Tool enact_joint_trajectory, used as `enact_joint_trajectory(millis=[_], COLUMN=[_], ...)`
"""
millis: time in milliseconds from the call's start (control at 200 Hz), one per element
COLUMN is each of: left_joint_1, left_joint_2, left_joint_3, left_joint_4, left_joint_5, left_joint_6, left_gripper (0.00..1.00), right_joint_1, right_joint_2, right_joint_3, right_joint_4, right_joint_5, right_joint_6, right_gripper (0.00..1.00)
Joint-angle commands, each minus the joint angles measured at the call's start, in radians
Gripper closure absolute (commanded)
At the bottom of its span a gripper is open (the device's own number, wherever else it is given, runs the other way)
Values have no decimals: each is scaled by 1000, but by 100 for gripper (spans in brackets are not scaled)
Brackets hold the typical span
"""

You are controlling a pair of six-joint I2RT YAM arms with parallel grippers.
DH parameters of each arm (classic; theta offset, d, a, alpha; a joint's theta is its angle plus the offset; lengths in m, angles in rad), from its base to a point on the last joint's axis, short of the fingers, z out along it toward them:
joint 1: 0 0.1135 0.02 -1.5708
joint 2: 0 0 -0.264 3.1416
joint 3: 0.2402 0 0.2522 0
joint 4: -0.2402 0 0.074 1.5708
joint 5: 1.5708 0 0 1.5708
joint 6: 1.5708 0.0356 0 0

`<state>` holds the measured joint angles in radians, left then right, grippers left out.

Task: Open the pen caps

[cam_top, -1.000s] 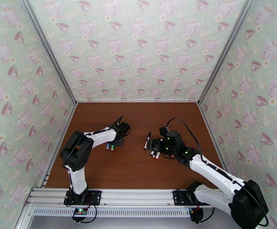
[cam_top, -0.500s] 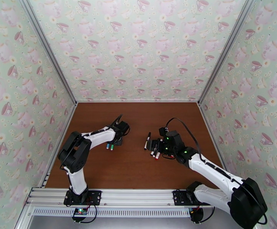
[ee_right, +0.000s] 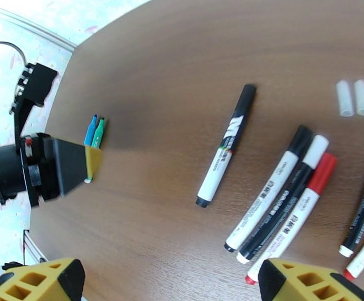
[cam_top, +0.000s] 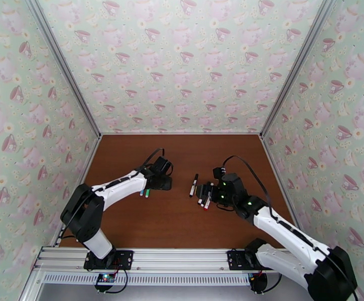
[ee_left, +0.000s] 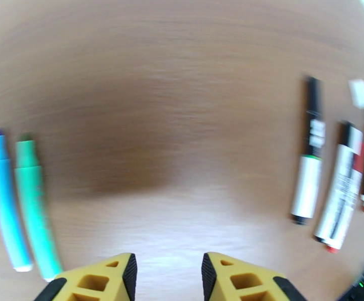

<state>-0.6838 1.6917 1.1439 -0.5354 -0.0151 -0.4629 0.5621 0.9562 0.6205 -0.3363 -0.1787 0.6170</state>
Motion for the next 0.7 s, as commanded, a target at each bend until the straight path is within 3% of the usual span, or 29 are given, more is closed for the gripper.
enact_joint_trajectory(millis=[0,220,366,691], left_joint_1=[-39,-110,-116,-126], left_joint_2=[72,207,267,377], left_joint_3=[55,218,273,411], left_joint_4=[57,18,25,-71], left_joint_5=[90,48,71,84], left_joint_6=[-23,-14,-22,-8], left_gripper=[58,59,50,49], right_joint_1=[5,5,5,5], right_joint_2=[-46,-96,-91,-112], right_joint_3=[-24,-40,-33,-37], right_joint_4=[-73,-111,-114,-125], right_joint_5=[52,89,86,88], right_joint_6=[-16,-32,-34,-36], right_gripper=[3,3,3,3])
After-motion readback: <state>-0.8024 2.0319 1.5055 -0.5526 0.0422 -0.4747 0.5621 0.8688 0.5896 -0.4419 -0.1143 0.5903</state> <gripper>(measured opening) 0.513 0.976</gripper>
